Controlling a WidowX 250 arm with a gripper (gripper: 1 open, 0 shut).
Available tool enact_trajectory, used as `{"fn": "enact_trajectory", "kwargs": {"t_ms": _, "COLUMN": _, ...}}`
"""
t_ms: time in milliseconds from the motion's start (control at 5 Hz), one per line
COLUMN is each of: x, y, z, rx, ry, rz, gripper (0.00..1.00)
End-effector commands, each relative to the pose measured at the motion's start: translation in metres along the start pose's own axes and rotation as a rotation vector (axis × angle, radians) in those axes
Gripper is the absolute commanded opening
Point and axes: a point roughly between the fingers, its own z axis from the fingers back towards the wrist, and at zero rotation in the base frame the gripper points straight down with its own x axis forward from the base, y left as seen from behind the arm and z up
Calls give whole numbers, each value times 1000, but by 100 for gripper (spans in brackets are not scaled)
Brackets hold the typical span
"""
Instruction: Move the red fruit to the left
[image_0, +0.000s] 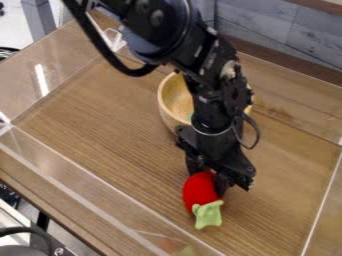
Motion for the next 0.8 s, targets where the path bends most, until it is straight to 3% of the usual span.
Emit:
{"fn": "enact_trajectory", "kwargs": {"t_ms": 0, "x": -3, "y": 10, "z": 1, "rx": -8, "ry": 0, "rz": -24, "gripper": 100}}
{"fn": "enact_trajectory", "kwargs": {"t_ms": 200, "x": -6, "y": 21, "z": 4, "rx": -8, "ry": 8, "rz": -23, "gripper": 100}}
{"fn": "enact_trajectory", "kwargs": {"t_ms": 400, "x": -7, "y": 10, "z": 5, "rx": -3, "ry": -3, "rz": -29, "gripper": 0}}
{"fn": "enact_trajectory", "kwargs": {"t_ms": 600, "x": -7, "y": 9, "z": 17, "rx": -1, "ry": -28, "rz": -62, "gripper": 0}}
